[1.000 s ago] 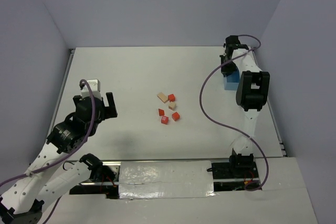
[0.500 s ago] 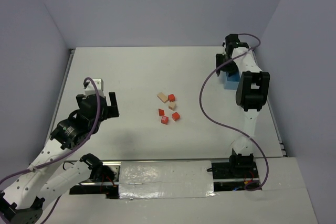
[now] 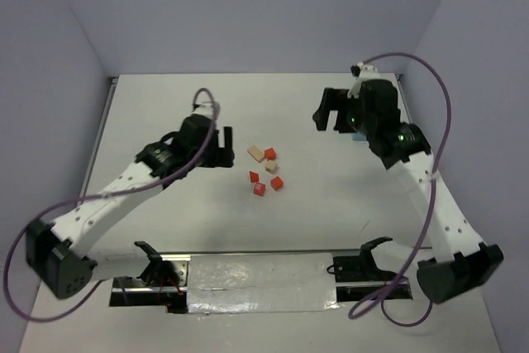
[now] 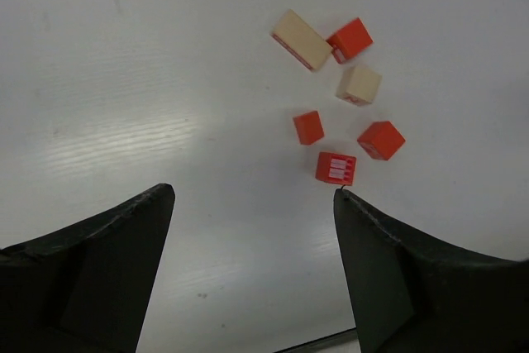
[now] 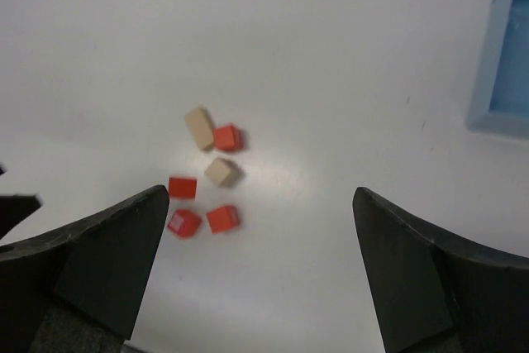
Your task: Build the wood block tower
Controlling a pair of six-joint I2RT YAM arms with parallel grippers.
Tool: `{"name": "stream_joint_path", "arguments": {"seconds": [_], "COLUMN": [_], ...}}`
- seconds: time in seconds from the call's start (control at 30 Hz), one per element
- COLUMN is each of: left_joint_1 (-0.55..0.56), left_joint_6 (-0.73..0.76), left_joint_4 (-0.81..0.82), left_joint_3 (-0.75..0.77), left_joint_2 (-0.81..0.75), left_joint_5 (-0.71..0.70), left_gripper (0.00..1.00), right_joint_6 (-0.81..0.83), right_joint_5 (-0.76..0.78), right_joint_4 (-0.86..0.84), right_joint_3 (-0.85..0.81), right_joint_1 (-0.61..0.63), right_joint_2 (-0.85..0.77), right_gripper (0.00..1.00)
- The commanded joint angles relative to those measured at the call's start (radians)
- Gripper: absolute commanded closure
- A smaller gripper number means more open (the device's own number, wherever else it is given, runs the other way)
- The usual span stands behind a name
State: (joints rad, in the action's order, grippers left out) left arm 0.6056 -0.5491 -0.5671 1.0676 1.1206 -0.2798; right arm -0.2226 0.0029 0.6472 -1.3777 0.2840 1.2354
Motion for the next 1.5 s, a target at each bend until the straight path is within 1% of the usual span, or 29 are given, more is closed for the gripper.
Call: {"name": "stream_joint_path", "arguments": {"seconds": [0.0, 0.03, 0.07, 0.1, 0.13, 0.2, 0.23, 0.3, 0.4, 0.5, 0.57, 0.67, 0.73, 0.8, 0.87, 0.9, 0.97, 1.07, 1.1, 1.17, 1.2, 1.33, 1.37, 1.43, 1.47], "left_joint_1": [0.145, 0.182, 0.213, 0.265, 0.288, 0.319, 0.321, 0.319, 0.319, 0.319, 0.319, 0.319, 0.319, 0.319, 0.319, 0.319, 0.319, 0.319, 0.319, 0.319, 0.319, 0.318, 0.318, 0.318, 0.318], "left_joint_6": [-0.011, -0.026, -0.032, -0.040, -0.054, -0.042, -0.035, -0.038, -0.037, -0.051, -0.066, -0.077, -0.092, -0.095, -0.095, -0.097, -0.100, -0.103, -0.106, -0.104, -0.103, -0.101, -0.104, -0.110, -0.121], "left_joint_4": [0.069, 0.009, -0.017, -0.037, -0.054, -0.022, 0.022, 0.039, 0.045, 0.050, 0.070, 0.107, 0.124, 0.153, 0.153, 0.141, 0.136, 0.141, 0.135, 0.127, 0.127, 0.119, 0.118, 0.107, 0.083], "left_joint_3": [0.092, 0.130, 0.199, 0.228, 0.254, 0.278, 0.272, 0.265, 0.272, 0.270, 0.250, 0.223, 0.209, 0.196, 0.195, 0.199, 0.204, 0.190, 0.190, 0.189, 0.187, 0.177, 0.172, 0.163, 0.163], "left_joint_2": [0.174, 0.282, 0.336, 0.426, 0.464, 0.542, 0.557, 0.599, 0.640, 0.689, 0.717, 0.735, 0.737, 0.731, 0.742, 0.748, 0.754, 0.749, 0.749, 0.746, 0.746, 0.723, 0.690, 0.641, 0.580], "left_joint_5": [0.067, 0.032, 0.004, -0.036, -0.056, -0.058, -0.041, -0.058, -0.068, -0.061, -0.070, -0.070, -0.071, -0.068, -0.078, -0.084, -0.090, -0.090, -0.093, -0.093, -0.090, -0.076, -0.075, -0.079, -0.111], "left_gripper": [0.10, 0.11, 0.11, 0.12, 0.12, 0.13, 0.16, 0.19, 0.20, 0.24, 0.24, 0.27, 0.32, 0.35, 0.35, 0.39, 0.44, 0.61, 0.69, 0.77, 0.84, 0.96, 1.00, 1.00, 1.00], "right_joint_6": [-0.128, -0.155, -0.161, -0.161, -0.161, -0.176, -0.178, -0.185, -0.178, -0.172, -0.170, -0.166, -0.166, -0.164, -0.164, -0.164, -0.162, -0.161, -0.162, -0.159, -0.161, -0.161, -0.162, -0.162, -0.162], "right_joint_5": [-0.021, -0.005, -0.004, -0.004, -0.004, 0.037, 0.046, 0.065, 0.011, -0.035, -0.046, -0.061, -0.072, -0.080, -0.081, -0.080, -0.077, -0.069, -0.066, -0.060, -0.060, -0.057, -0.055, -0.055, -0.055], "right_joint_4": [-0.051, -0.043, -0.049, -0.052, -0.044, -0.038, -0.032, -0.026, -0.014, -0.015, -0.023, -0.029, -0.035, -0.038, -0.043, -0.043, -0.041, -0.041, -0.038, -0.041, -0.043, -0.047, -0.047, -0.049, -0.049], "right_joint_3": [0.242, 0.277, 0.316, 0.386, 0.413, 0.489, 0.509, 0.554, 0.575, 0.579, 0.580, 0.580, 0.583, 0.588, 0.592, 0.592, 0.591, 0.585, 0.583, 0.582, 0.582, 0.588, 0.589, 0.591, 0.592], "right_joint_1": [0.027, 0.032, 0.043, 0.046, 0.049, 0.056, 0.060, 0.061, 0.064, 0.064, 0.067, 0.069, 0.069, 0.072, 0.076, 0.078, 0.084, 0.084, 0.084, 0.087, 0.087, 0.089, 0.089, 0.089, 0.090], "right_joint_2": [-0.083, -0.138, -0.167, -0.195, -0.220, -0.301, -0.322, -0.378, -0.418, -0.435, -0.438, -0.439, -0.439, -0.439, -0.441, -0.441, -0.442, -0.447, -0.447, -0.447, -0.447, -0.445, -0.445, -0.448, -0.448], "right_gripper": [0.00, 0.00, 0.00, 0.00, 0.00, 0.00, 0.00, 0.00, 0.00, 0.00, 0.00, 0.00, 0.00, 0.00, 0.00, 0.00, 0.00, 0.00, 0.00, 0.00, 0.00, 0.00, 0.00, 0.00, 0.00]}}
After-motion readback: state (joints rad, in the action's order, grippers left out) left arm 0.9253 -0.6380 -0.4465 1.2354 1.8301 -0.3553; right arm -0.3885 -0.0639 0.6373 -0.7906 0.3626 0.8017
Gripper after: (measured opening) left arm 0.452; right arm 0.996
